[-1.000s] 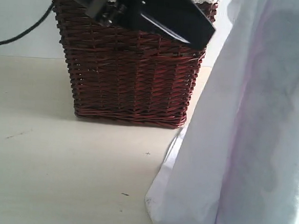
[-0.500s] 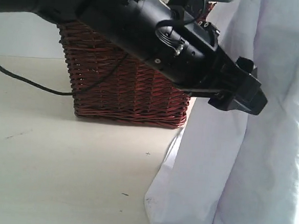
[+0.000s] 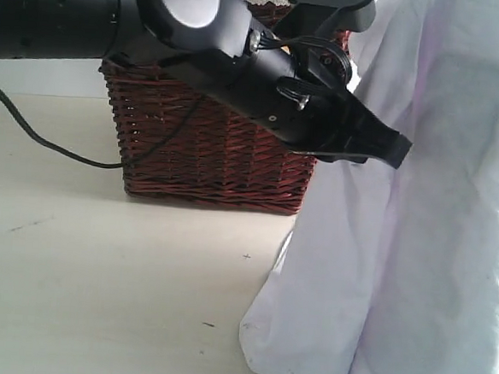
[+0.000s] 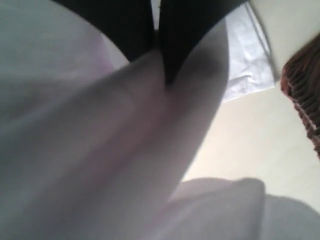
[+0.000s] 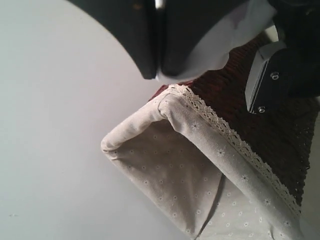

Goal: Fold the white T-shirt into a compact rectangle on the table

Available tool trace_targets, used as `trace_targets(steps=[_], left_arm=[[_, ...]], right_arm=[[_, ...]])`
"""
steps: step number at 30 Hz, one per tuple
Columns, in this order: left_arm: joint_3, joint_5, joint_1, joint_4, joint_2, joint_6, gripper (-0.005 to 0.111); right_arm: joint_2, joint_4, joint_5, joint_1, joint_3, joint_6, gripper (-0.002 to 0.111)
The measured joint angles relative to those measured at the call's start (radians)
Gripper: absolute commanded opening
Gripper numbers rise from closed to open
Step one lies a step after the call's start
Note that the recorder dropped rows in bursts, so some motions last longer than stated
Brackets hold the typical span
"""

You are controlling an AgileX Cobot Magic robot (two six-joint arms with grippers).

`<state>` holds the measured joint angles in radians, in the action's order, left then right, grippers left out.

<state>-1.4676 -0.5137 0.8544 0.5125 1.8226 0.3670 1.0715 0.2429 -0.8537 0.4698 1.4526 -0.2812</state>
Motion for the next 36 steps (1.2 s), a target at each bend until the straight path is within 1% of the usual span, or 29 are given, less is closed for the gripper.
trace_targets(steps=[3,9,12,15,17,20,21,24,28,30,33,35,36], left_arm=[[0.0,-0.07,-0.007,-0.153,-0.02,-0.037,0.0],[0.0,-0.312,-0.05,-0.603,-0.16,-0.155,0.0],[0.0,-0.386,-0.097,-0.78,-0.265,-0.169,0.0],[-0.004,-0.414,-0.172,-0.87,-0.354,-0.147,0.0],[-0.005,-0.4,-0.228,-0.884,-0.41,-0.137,0.0],[-0.005,-0.344,-0.291,-0.884,-0.479,-0.113,0.0],[-0.005,-0.323,-0.303,-0.884,-0.503,-0.101,0.0],[-0.005,-0.285,-0.316,-0.884,-0.566,-0.078,0.0],[-0.005,-0.284,-0.316,-0.867,-0.639,-0.064,0.0],[-0.005,-0.328,-0.316,-0.831,-0.672,-0.064,0.0],[0.004,-0.469,-0.316,-0.747,-0.723,-0.064,0.0],[0.038,-0.608,-0.329,-0.785,-0.774,-0.064,0.0],[0.056,-0.644,-0.337,-0.804,-0.796,-0.064,0.0]], right_arm=[[0.0,0.027,-0.027,0.0,0.0,0.0,0.0],[0.002,0.126,-0.085,0.0,0.0,0.009,0.0],[0.014,0.159,-0.089,0.0,0.0,0.011,0.0],[0.043,0.2,-0.078,0.002,0.0,0.011,0.0],[0.072,0.241,-0.033,0.006,0.0,0.033,0.0],[0.11,0.292,0.03,0.012,0.02,0.091,0.0],[0.119,0.307,0.039,0.012,0.031,0.099,0.0],[0.133,0.349,0.059,0.014,0.076,0.136,0.0],[0.116,0.347,0.036,0.019,0.132,0.161,0.0],[0.092,0.307,-0.001,0.022,0.136,0.161,0.0],[0.043,0.222,-0.121,0.022,0.136,0.118,0.0],[0.004,0.226,-0.251,0.01,0.14,0.102,0.0],[-0.014,0.226,-0.298,0.004,0.143,0.095,0.0]])
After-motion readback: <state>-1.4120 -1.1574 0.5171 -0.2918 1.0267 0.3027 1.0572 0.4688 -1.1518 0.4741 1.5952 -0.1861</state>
